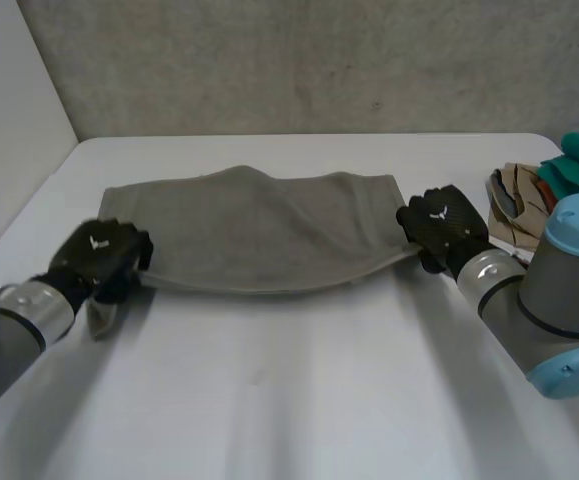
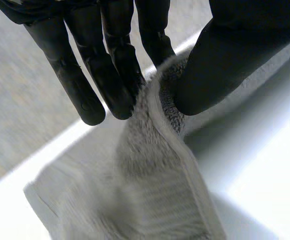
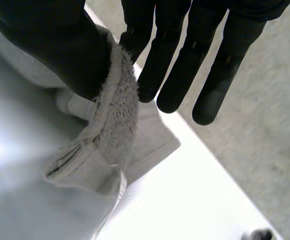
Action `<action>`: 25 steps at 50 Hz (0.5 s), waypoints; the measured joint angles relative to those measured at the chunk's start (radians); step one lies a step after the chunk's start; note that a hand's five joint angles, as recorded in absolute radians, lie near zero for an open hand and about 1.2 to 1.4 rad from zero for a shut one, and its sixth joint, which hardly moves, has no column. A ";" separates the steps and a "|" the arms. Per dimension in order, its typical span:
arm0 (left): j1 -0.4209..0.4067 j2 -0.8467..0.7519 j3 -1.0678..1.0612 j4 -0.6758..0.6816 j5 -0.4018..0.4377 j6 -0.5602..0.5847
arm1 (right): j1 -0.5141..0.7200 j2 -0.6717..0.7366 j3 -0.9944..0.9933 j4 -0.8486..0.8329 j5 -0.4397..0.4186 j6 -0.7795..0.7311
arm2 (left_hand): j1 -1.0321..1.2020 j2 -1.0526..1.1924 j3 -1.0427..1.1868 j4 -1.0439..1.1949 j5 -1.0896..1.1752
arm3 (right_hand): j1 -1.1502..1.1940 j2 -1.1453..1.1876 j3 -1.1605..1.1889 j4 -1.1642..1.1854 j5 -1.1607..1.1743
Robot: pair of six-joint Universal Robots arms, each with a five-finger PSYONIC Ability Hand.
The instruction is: Fold the laundry.
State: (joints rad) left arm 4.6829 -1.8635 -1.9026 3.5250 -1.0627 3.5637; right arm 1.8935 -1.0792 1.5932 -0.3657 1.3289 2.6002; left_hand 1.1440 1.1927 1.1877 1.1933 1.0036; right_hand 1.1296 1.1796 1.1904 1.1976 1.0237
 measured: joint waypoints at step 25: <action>0.193 0.194 -0.122 -0.298 -0.007 -0.087 | -0.070 -0.055 0.084 0.022 0.015 0.181 | -0.771 -0.838 -0.833 -0.845 -0.833 | 0.000 0.000 0.000 0.000 0.000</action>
State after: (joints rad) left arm 4.8764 -1.6696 -2.0248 3.2268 -1.0695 3.4764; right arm 1.8239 -1.1347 1.6769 -0.3438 1.3443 2.7816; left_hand 0.3734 0.3546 0.3543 0.3486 0.1703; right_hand 1.1296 1.1796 1.1905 1.1977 1.0237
